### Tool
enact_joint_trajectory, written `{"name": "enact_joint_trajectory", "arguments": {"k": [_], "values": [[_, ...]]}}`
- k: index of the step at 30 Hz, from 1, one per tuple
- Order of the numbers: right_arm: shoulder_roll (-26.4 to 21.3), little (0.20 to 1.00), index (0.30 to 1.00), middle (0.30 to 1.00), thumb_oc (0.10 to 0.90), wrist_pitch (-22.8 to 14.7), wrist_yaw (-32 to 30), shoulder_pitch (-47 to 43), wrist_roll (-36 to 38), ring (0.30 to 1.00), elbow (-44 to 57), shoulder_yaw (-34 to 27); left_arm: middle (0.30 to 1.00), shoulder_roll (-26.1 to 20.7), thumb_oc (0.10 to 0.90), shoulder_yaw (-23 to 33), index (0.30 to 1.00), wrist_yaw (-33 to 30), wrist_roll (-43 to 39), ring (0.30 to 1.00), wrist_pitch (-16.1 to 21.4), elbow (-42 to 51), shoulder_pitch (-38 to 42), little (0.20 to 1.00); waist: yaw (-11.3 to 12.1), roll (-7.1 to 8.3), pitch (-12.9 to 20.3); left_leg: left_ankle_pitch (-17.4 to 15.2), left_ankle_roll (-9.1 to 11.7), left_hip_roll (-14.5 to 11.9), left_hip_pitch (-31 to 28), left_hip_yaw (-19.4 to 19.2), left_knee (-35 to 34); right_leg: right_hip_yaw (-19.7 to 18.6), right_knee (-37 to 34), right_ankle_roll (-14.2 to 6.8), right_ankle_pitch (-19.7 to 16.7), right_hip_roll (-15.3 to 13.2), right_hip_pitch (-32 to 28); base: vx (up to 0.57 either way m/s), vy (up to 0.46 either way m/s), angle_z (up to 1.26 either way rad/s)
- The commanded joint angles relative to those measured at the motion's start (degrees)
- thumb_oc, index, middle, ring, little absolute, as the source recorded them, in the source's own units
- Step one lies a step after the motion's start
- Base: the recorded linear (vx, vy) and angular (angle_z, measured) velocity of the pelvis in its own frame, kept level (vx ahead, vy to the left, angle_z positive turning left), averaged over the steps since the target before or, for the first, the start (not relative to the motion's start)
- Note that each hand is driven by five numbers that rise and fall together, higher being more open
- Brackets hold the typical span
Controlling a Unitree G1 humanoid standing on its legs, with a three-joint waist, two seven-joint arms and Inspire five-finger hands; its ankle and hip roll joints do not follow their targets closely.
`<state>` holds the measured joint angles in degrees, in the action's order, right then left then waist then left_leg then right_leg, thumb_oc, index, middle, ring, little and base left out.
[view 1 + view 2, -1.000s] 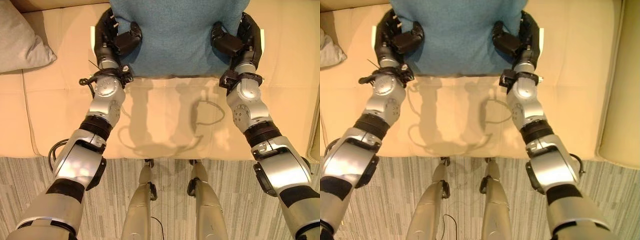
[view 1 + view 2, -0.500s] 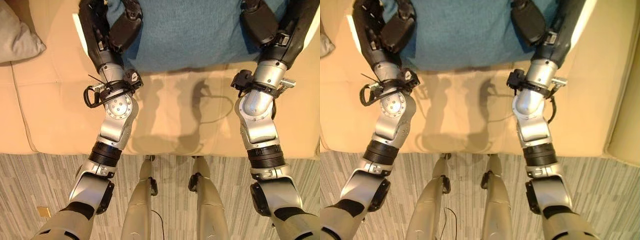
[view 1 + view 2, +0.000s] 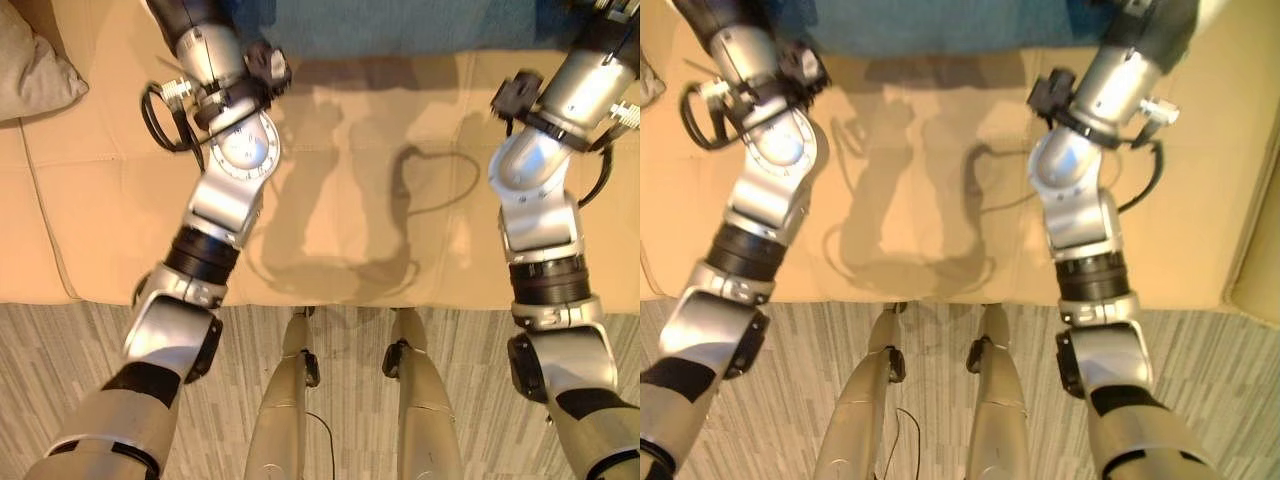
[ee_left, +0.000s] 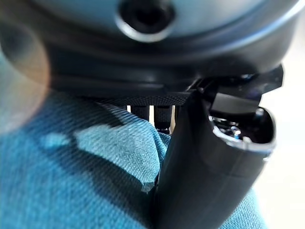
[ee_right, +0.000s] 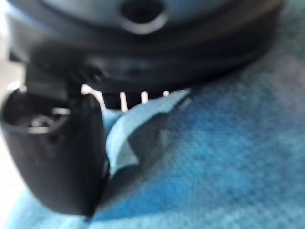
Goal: Pick up all the scattered cushions and arrange them neatly on the sofa.
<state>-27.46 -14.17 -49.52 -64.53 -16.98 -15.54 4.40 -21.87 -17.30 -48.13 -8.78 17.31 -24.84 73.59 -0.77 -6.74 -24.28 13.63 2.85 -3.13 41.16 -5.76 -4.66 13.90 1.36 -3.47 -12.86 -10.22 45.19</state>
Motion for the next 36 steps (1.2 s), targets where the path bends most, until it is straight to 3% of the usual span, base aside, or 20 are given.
{"name": "enact_joint_trajectory", "arguments": {"k": [1, 3, 4, 5, 6, 7, 14, 21, 28, 36], "values": [[-0.62, 0.3, 0.3, 0.3, 0.4, -2.93, -1.63, -8.64, -5.89, 0.3, 0.16, 9.24, 0.3, 2.68, 0.4, -11.43, 0.3, 6.91, 3.84, 0.3, 10.04, 0.29, 10.45, 0.3, -0.39, 0.67, 12.38, -6.36, 2.39, 1.73, -1.98, 0.53, -0.34, -2.04, 7.09, -5.02, 8.38, 1.69, 2.91, 0.0, 0.0, 0.0], [-1.08, 0.3, 0.3, 0.3, 0.4, -1.51, -2.17, -11.4, -4.56, 0.3, -4.04, 10.44, 0.3, 2.87, 0.4, -12.93, 0.3, 9.07, 0.66, 0.3, 9.82, -4.24, 13.06, 0.3, -0.41, 0.68, 12.39, -6.3, 2.36, 1.75, -1.92, 0.44, -0.34, -1.95, 7.38, -5.11, 8.37, 1.55, 3.03, 0.0, -0.005, -0.04], [-1.54, 0.3, 0.3, 0.3, 0.4, -0.76, -2.09, -13.1, -3.24, 0.3, -6.77, 11.28, 0.618, 3.19, 0.612, -13.7, 0.618, 10.68, -1.63, 0.618, 9.56, -6.89, 14.43, 0.618, -0.43, 0.7, 12.19, -6.24, 2.35, 1.69, -1.94, 0.43, -0.34, -1.89, 7.58, -5.12, 8.36, 1.42, 3.15, 0.0, -0.018, -0.08], [-2.1, 0.519, 0.519, 0.519, 0.546, -0.43, -1.57, -15.07, -1.21, 0.519, -9.66, 12.42, 0.839, 3.08, 0.759, -14.07, 0.839, 12.02, -3.59, 0.839, 9.42, -9.73, 15.69, 0.839, -0.38, 0.75, 11.86, -6.19, 2.37, 1.67, -1.93, 0.4, -0.34, -1.88, 7.71, -5.18, 8.3, 1.36, 3.22, -0.01, -0.02, -0.05], [-2.43, 0.749, 0.749, 0.749, 0.7, -0.27, -1.08, -16.24, 0.47, 0.749, -11.3, 13.63, 0.9, 3.11, 0.8, -14.04, 0.9, 12.83, -5.48, 0.9, 9.46, -10.89, 16.14, 0.9, -0.37, 0.79, 11.61, -6.12, 2.41, 1.66, -1.93, 0.33, -0.34, -1.87, 7.82, -5.21, 8.27, 1.39, 3.25, 0.0, 0.0, 0.0], [-2.67, 0.9, 0.9, 0.9, 0.8, 0.25, -0.56, -16.63, 1.83, 0.9, -12.6, 14.24, 0.9, 3.29, 0.8, -13.78, 0.9, 13.25, -6.89, 0.9, 9.26, -11.55, 15.79, 0.9, -0.35, 0.91, 11.43, -6.06, 2.44, 1.64, -1.96, 0.3, -0.34, -1.75, 7.92, -5.18, 8.28, 1.38, 3.22, 0.0, 0.0, 0.0], [-5.64, 0.9, 0.9, 0.9, 0.8, 2.22, 3.38, -17.43, 6.02, 0.9, -16.06, 17.7, 0.9, 1.97, 0.8, -10.86, 0.9, 16.44, -12.86, 0.9, 8.42, -11.48, 10.11, 0.9, 0.02, 1.39, 10.01, -5.82, 2.7, 1.39, -2.66, 0.12, -0.34, -1.14, 7.84, -5.21, 8.14, 1.28, 2.22, 0.01, -0.025, 0.02], [-7.66, 0.9, 0.9, 0.9, 0.8, 1.66, 5.43, -15.18, 9.67, 0.9, -17.61, 17.22, 0.9, -0.91, 0.8, -7.01, 0.9, 17.71, -15.48, 0.9, 7.83, -11.43, 2.74, 0.9, 0.36, 1.88, 9.46, -5.42, 2.94, 1.13, -2.46, 0.17, -0.34, -0.9, 7.87, -5.01, 8.05, 1.5, 2.37, 0.0, 0.0, 0.0], [-9.57, 0.9, 0.9, 0.9, 0.8, -0.34, 9.61, -7.64, 13.88, 0.9, -17.73, 13.14, 0.9, -9.87, 0.8, -2.15, 0.9, 19.36, -14.65, 0.9, 6.51, -12.83, -4.43, 0.9, 0.73, 2.15, 9.43, -5.27, 3.26, 0.96, -2.94, 0.22, -0.34, -0.68, 7.6, -4.75, 7.93, 1.81, 1.64, -0.01, -0.011, 0.02], [-7.86, 0.9, 0.9, 0.9, 0.8, -2.43, 14.24, -0.69, 19.34, 0.9, -16.78, 9.43, 0.9, -13.67, 0.8, 2.06, 0.9, 21.16, -14.16, 0.9, 6.06, -12.17, -11.74, 0.9, 1.2, 1.76, 9.7, -5.4, 3.51, 0.92, -3.91, 0.06, -0.34, -0.73, 7.46, -4.56, 7.9, 1.71, 0.67, 0.0, 0.0, 0.0]]}}
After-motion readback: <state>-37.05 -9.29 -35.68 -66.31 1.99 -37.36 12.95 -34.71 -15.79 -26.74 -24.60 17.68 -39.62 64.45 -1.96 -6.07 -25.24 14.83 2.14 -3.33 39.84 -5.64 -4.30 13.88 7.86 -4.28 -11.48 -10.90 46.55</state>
